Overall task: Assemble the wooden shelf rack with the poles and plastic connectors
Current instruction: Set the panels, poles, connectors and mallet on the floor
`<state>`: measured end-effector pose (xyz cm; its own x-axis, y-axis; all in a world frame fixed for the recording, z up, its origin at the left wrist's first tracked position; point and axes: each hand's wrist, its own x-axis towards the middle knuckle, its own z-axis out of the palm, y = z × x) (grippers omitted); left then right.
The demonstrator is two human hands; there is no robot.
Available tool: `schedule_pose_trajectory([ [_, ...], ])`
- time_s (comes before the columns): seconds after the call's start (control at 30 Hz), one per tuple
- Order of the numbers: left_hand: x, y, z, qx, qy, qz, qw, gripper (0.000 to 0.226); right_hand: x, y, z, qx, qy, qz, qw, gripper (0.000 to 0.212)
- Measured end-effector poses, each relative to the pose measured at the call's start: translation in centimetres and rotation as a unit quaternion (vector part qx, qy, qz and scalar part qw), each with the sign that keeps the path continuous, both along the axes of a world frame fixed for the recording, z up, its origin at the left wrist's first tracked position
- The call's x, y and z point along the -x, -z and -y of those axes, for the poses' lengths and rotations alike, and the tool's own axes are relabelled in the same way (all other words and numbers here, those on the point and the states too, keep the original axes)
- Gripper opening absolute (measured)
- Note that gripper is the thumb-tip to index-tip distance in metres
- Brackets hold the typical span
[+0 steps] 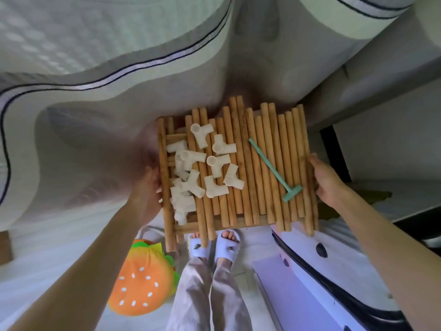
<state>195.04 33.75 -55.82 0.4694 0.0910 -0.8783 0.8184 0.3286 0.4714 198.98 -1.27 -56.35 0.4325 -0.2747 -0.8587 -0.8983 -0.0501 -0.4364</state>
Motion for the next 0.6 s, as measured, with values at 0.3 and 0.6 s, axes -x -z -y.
schedule_pose_trajectory([
  [0.3, 0.6, 0.5, -0.1, -0.011, -0.01, -0.013, 1.0, 0.041, 0.9, -0.5, -0.1, -0.021, 0.003, -0.026, 0.999, 0.045],
  [0.6, 1.2, 0.1, -0.4, -0.048, 0.033, -0.013, 0.998, 0.041, 2.8, -0.5, -0.5, -0.037, 0.009, -0.013, 0.999, 0.063],
])
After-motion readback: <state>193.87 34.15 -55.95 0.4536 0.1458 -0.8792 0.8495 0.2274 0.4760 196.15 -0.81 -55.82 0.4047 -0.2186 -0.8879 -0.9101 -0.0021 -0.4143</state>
